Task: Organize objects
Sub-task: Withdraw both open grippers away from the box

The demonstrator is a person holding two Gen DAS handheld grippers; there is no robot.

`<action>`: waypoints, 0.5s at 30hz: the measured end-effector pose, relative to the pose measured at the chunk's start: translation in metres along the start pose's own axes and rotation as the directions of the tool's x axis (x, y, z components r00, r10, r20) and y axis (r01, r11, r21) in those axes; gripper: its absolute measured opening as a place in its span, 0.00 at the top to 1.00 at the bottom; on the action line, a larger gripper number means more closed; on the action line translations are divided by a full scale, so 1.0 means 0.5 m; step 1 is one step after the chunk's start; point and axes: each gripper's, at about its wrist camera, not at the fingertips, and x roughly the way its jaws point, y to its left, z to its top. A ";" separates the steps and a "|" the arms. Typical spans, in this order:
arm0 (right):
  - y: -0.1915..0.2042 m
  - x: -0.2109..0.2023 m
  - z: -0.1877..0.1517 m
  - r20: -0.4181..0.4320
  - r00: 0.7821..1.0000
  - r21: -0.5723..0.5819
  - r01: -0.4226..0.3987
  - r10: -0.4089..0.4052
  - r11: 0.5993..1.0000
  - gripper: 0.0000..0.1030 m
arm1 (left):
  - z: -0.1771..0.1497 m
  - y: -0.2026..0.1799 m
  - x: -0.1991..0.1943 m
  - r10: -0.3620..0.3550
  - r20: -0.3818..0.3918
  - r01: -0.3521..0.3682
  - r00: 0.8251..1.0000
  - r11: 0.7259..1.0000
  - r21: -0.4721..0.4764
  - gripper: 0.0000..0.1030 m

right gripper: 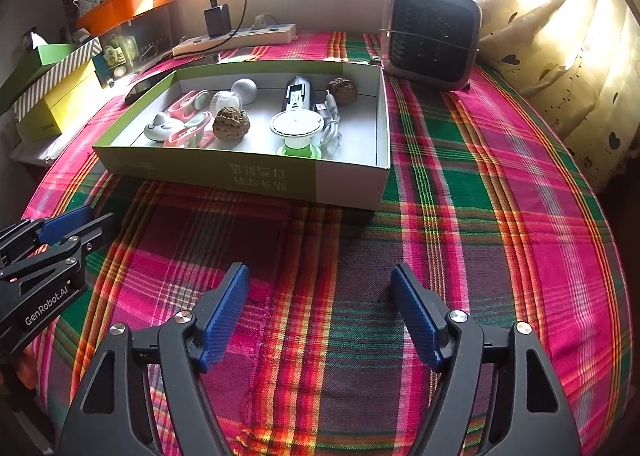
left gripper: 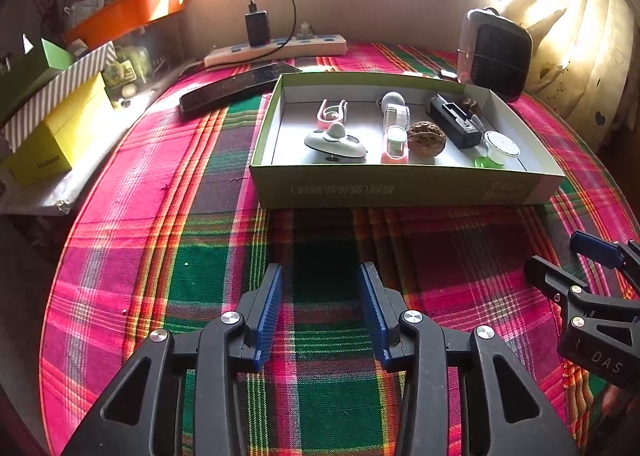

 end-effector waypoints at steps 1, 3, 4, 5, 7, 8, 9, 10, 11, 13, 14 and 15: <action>0.000 0.000 0.000 0.000 1.000 0.000 0.000 0.000 1.000 0.28 | 0.000 0.000 0.000 -0.001 0.000 0.001 1.000 1.000 -0.001 0.63; 0.001 0.001 0.001 0.000 1.000 0.000 0.001 -0.001 1.000 0.27 | 0.000 0.000 0.000 0.000 0.000 0.000 1.000 1.000 0.000 0.63; 0.000 0.001 0.001 -0.001 1.000 0.000 0.001 -0.001 1.000 0.27 | 0.000 0.000 0.000 0.001 0.000 -0.001 1.000 1.000 0.001 0.63; 0.001 0.002 0.002 -0.002 1.000 0.001 0.001 -0.001 1.000 0.26 | 0.000 0.001 0.000 -0.002 0.000 0.002 1.000 1.000 -0.002 0.63; 0.000 0.003 0.001 -0.002 1.000 0.004 0.002 -0.002 1.000 0.26 | 0.000 0.000 -0.001 -0.003 0.000 0.003 1.000 1.000 -0.003 0.63; 0.000 0.002 0.001 -0.003 1.000 0.004 0.002 -0.002 1.000 0.25 | 0.000 0.000 -0.001 -0.002 0.000 0.002 1.000 1.000 -0.002 0.63; -0.001 0.002 0.000 -0.003 1.000 0.004 0.001 -0.001 1.000 0.25 | 0.001 0.000 -0.001 -0.001 0.000 0.001 1.000 1.000 -0.001 0.63; -0.001 0.002 0.001 -0.003 1.000 0.004 0.002 -0.002 1.000 0.25 | 0.001 0.000 -0.001 -0.001 0.000 0.001 1.000 1.000 -0.001 0.63; -0.001 0.002 0.001 -0.003 1.000 0.004 0.002 -0.002 1.000 0.25 | 0.001 0.000 -0.001 -0.001 0.000 0.001 1.000 1.000 -0.001 0.63; -0.001 0.002 0.000 -0.003 1.000 0.004 0.001 -0.001 1.000 0.24 | 0.001 0.000 -0.001 -0.001 0.000 0.001 1.000 1.000 -0.001 0.63; -0.001 0.002 0.001 -0.002 1.000 0.004 0.001 -0.001 1.000 0.24 | 0.001 0.000 -0.001 -0.002 0.000 0.002 1.000 1.000 -0.002 0.63; 0.000 0.002 0.001 -0.003 1.000 0.004 0.002 -0.002 1.000 0.24 | 0.001 0.000 -0.001 -0.002 0.000 0.002 1.000 1.000 -0.002 0.63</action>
